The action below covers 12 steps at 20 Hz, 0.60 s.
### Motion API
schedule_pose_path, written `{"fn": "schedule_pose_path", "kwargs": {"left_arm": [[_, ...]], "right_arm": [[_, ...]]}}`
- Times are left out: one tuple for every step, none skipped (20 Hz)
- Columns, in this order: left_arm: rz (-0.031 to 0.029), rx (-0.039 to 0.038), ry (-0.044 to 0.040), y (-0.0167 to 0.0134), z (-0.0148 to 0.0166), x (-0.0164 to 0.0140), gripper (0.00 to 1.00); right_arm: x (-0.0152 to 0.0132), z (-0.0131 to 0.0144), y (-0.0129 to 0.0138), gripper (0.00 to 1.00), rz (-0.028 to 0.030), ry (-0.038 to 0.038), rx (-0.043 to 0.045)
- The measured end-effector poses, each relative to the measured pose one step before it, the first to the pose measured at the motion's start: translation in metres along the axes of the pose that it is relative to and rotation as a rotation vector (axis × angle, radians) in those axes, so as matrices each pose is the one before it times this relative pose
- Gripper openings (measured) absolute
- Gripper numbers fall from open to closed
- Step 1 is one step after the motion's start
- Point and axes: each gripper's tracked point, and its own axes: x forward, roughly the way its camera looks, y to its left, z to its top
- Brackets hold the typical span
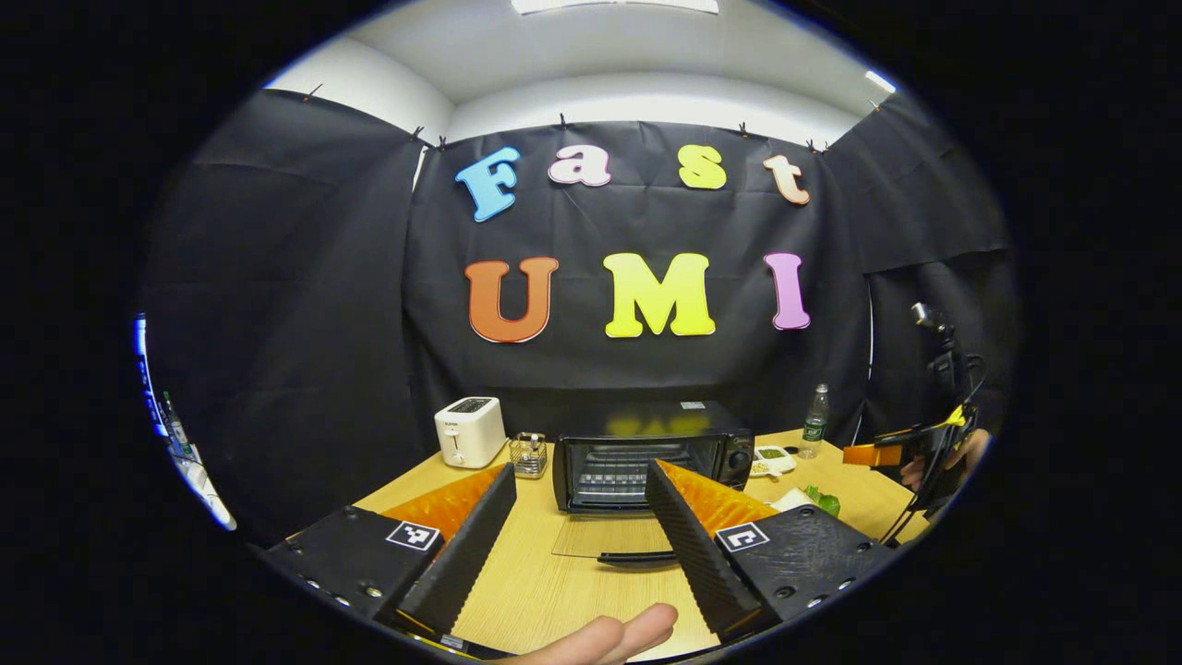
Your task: Open the electric oven with the left hand, put the food in, and close the electric oven.
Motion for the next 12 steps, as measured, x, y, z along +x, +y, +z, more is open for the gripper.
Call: {"fn": "schedule_pose_path", "kwargs": {"left_arm": [[-0.00869,-0.00069,0.0003,-0.00056,-0.00123,-0.00099,0.82],[-0.00364,0.01098,-0.00289,0.00084,0.00159,0.00195,0.93],[0.02388,0.01437,0.00399,0.00919,-0.00038,0.00197,0.82],[0.03565,0.01058,-0.00338,0.00972,-0.00049,0.00176,0.94],[0.02425,0.00527,-0.00596,0.00684,0.00136,0.00344,0.88],[0.01173,0.00029,-0.00167,0.00267,-0.00002,0.00217,0.96],[0.00659,-0.00668,0.00408,0.00054,-0.0021,0.0012,0.96],[0.00445,-0.00712,0.00311,0.00114,0.00077,0.00041,0.96],[0.00369,-0.00341,0.00099,0.00183,0.00145,0.00171,0.96],[0.0041,-0.00342,-0.00193,0.00092,0.00147,0.00112,0.96],[0.00325,-0.00491,-0.00304,0.00026,0.00139,0.00051,0.96],[-0.00515,-0.00545,-0.00559,-0.00339,0.00171,0.00063,0.96]], "right_arm": [[0.01163,-0.00619,-0.00051,1.0,0.01353,0.04228,0.0151],[0.01109,-0.00353,0.00048,1.0,0.01395,0.04179,0.01284],[0.01268,-0.00454,0.00018,0.99,0.01782,0.04591,0.00061],[0.00926,-0.00503,0.0007,0.99,0.02131,0.05678,0.0041],[0.00736,-0.00623,-0.0001,0.99,0.00843,0.05183,0.00856],[0.00517,-0.00701,0.00218,0.99,0.02749,0.06287,-0.00703],[0.00463,-0.00957,0.00492,0.91,0.04487,0.04991,-0.00518],[0.00445,-0.0042,0.00222,0.92,0.0293,0.03541,0.00367],[0.00529,-0.00164,0.00057,0.91,0.01861,0.03002,0.00902],[0.00346,0.0003,-0.00057,0.9,0.02053,0.01947,0.01784],[-0.00144,-0.00235,0.00114,0.89,0.0269,0.02437,0.01931],[0.00188,0.00038,0.00058,0.89,0.03074,0.01904,0.03277]]}}
